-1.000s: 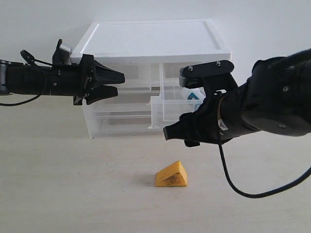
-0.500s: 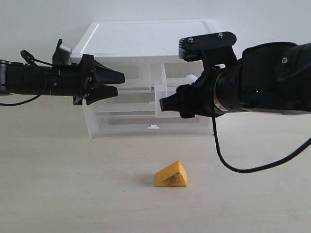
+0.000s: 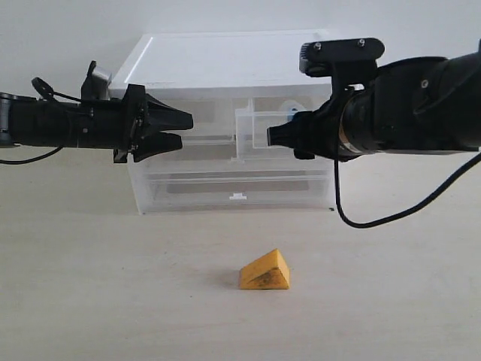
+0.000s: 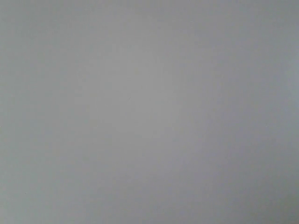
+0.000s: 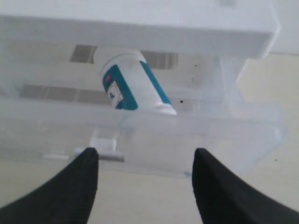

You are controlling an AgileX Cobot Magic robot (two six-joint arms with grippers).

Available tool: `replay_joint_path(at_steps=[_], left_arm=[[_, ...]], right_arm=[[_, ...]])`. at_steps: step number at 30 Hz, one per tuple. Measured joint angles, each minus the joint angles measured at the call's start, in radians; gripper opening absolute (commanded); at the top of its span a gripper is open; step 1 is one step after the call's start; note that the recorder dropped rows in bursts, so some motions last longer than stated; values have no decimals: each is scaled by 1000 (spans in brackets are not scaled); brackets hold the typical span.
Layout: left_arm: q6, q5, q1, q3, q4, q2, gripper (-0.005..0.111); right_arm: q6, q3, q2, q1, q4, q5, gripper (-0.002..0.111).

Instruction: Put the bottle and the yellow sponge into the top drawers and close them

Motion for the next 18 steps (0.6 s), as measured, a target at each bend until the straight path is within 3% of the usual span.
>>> replay_joint_path(at_steps=[18], left_arm=[[2, 0, 0, 0, 6, 0, 58]], right_arm=[[35, -178, 137, -8, -114, -17, 54]])
